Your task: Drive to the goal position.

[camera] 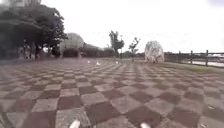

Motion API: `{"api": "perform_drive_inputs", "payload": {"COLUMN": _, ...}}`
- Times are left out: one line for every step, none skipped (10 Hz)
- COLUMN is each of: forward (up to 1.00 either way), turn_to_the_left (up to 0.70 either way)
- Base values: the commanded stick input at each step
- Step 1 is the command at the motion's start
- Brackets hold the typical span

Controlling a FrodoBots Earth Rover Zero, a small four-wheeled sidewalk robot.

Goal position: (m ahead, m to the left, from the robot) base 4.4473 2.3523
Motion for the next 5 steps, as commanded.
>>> {"api": "perform_drive_inputs", "payload": {"forward": 0.70, "turn_to_the_left": 0.00}}
{"api": "perform_drive_inputs", "payload": {"forward": 0.70, "turn_to_the_left": 0.00}}
{"api": "perform_drive_inputs", "payload": {"forward": 0.70, "turn_to_the_left": 0.00}}
{"api": "perform_drive_inputs", "payload": {"forward": 0.70, "turn_to_the_left": 0.00}}
{"api": "perform_drive_inputs", "payload": {"forward": 0.70, "turn_to_the_left": 0.00}}
